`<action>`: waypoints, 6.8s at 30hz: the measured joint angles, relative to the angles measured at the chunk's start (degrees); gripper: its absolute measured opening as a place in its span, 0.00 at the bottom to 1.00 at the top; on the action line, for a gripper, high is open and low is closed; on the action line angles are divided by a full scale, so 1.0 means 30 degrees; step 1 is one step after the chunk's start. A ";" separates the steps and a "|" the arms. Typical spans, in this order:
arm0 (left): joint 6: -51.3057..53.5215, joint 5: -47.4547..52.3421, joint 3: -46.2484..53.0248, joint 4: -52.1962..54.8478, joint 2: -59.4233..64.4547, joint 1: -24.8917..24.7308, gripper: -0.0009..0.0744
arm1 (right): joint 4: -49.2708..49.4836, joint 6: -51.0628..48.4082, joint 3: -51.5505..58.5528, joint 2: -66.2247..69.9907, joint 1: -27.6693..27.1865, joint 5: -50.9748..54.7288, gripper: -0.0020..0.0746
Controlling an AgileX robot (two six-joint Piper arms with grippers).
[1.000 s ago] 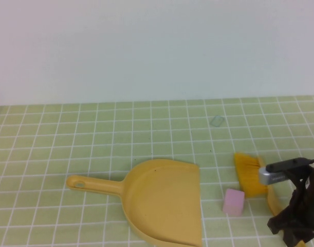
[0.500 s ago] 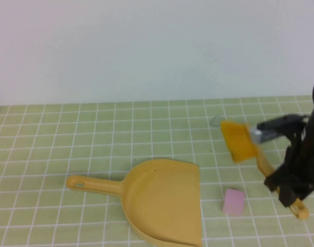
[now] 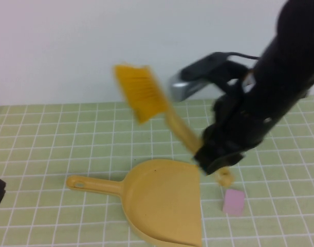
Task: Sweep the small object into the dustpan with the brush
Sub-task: Hand over the broom, then pick up the dustpan from the table
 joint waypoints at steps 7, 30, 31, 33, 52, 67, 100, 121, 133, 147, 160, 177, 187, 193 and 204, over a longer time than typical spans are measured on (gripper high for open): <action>0.0112 0.0099 0.0000 -0.0528 0.0000 0.0000 0.72 | -0.0051 0.0139 -0.2616 0.0000 0.5004 -0.0662 0.03; 0.0150 -0.0494 0.0000 -0.0736 0.0000 0.0000 0.73 | 0.0065 -0.0639 -0.3912 0.1233 0.9794 -0.3948 0.02; 0.0150 -0.0522 0.0000 -0.0736 0.0000 0.0000 0.73 | 0.0171 -0.0733 -0.3912 0.1272 0.9794 -0.4001 0.02; 0.0150 -0.0501 0.0000 -0.0736 0.0000 0.0000 0.72 | 0.0165 -0.0784 -0.3912 0.1343 0.9808 -0.4245 0.02; -0.0028 0.0422 0.0000 0.0480 0.0000 0.0000 0.21 | 0.0165 -0.1714 -0.3912 0.1570 0.9808 -0.4617 0.02; -0.0255 0.1012 0.0000 0.1575 0.0000 0.0000 0.21 | 0.1441 -0.1289 -0.3912 0.1531 0.9638 -0.5088 0.56; 0.0001 0.6634 -0.0034 -0.0781 0.0000 -0.0035 0.21 | 2.2401 -1.3441 0.7925 -0.1587 0.0808 0.1423 0.56; 0.1214 0.7822 -0.0034 -0.3989 0.0000 -0.0035 0.20 | 2.4921 -1.6088 0.7939 -0.1084 0.4507 0.0938 0.56; 0.3297 0.8067 -0.0034 -0.5063 0.0000 -0.0035 0.20 | 2.5514 -1.6630 0.7939 -0.1084 0.5019 0.0282 0.09; 0.2733 0.7200 -0.1663 -0.1081 0.0000 -0.0035 0.70 | 2.2059 -1.4625 0.5549 -0.1284 0.1160 -0.0576 0.02; -0.2365 1.0910 -0.7793 1.5896 0.4299 -0.0035 0.61 | 0.7057 -0.7884 0.4281 -0.2794 -0.3600 -0.0600 0.02; 1.6398 1.1911 -1.2708 1.7181 1.6353 -0.0035 0.61 | -0.1499 -0.1842 0.7238 -0.2838 -0.3600 -0.1424 0.02; 2.2397 0.8421 -1.2753 1.6331 2.0513 -0.0194 0.53 | -0.1618 0.0059 1.1470 -0.3566 -0.3600 -0.5828 0.02; 2.2320 0.6330 -1.2753 1.6829 2.3189 -0.1509 0.53 | -0.1575 0.0236 1.2288 -0.3566 -0.3600 -0.6143 0.02; 1.7793 0.3495 -1.2753 2.1272 2.7487 -0.4137 0.69 | -0.1867 0.1505 1.2279 -0.3566 -0.3600 -0.5935 0.02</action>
